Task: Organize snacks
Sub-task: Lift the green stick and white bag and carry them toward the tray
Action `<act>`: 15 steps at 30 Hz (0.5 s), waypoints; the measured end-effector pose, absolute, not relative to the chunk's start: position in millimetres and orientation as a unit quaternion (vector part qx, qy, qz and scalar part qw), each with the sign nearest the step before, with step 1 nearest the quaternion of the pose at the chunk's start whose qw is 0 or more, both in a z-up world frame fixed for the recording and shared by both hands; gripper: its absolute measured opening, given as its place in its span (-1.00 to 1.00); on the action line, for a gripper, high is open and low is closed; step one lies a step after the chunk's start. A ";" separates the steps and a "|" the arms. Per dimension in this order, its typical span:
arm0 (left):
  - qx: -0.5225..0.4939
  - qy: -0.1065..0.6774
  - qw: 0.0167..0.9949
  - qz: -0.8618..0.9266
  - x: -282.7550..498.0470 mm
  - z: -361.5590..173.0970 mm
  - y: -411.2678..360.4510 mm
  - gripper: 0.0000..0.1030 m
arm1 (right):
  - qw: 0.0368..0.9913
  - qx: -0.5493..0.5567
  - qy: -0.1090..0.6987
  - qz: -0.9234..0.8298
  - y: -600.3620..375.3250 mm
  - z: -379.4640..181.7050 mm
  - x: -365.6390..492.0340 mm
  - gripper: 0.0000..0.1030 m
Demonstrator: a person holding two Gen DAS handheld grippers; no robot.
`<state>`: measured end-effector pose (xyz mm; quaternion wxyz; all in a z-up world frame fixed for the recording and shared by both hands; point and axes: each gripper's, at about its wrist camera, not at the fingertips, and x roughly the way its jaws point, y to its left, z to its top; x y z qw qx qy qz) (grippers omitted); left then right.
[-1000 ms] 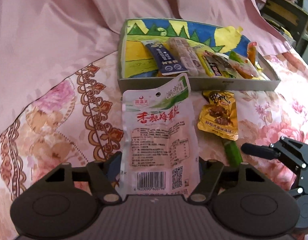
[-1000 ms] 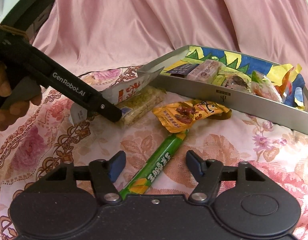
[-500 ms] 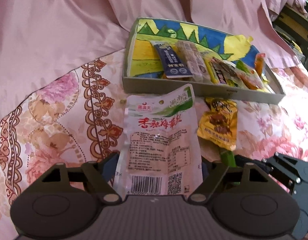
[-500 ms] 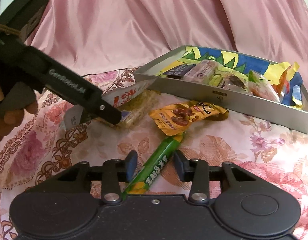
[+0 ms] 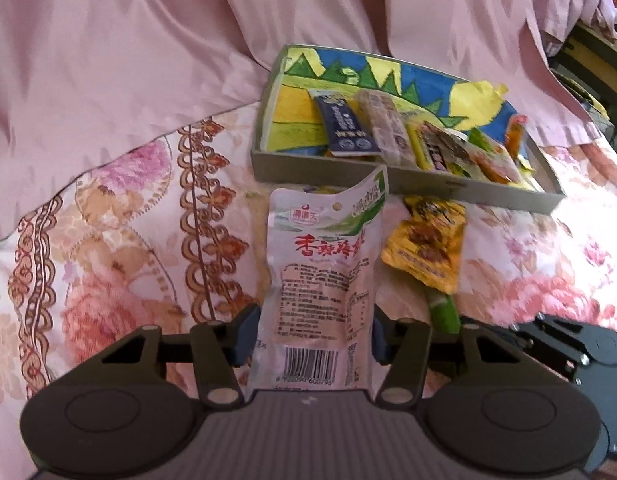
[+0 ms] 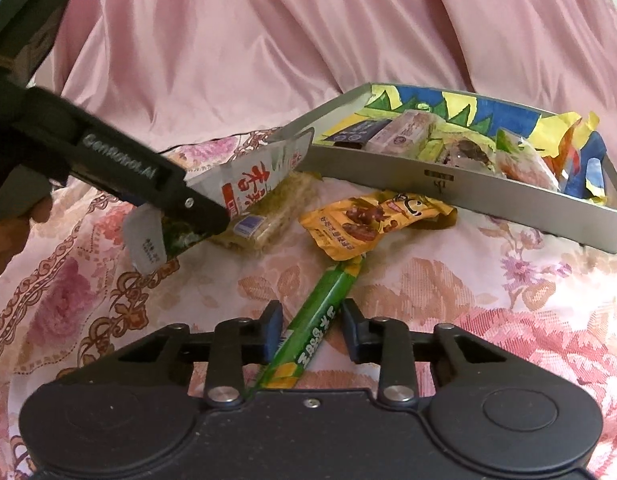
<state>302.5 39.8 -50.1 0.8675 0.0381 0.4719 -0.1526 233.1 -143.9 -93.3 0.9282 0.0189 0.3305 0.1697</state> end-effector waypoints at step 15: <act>0.052 0.473 0.866 -0.154 254.5 -57.0 34.3 0.10 | 0.927 -0.037 0.335 0.167 -140.6 -96.5 222.3 -0.46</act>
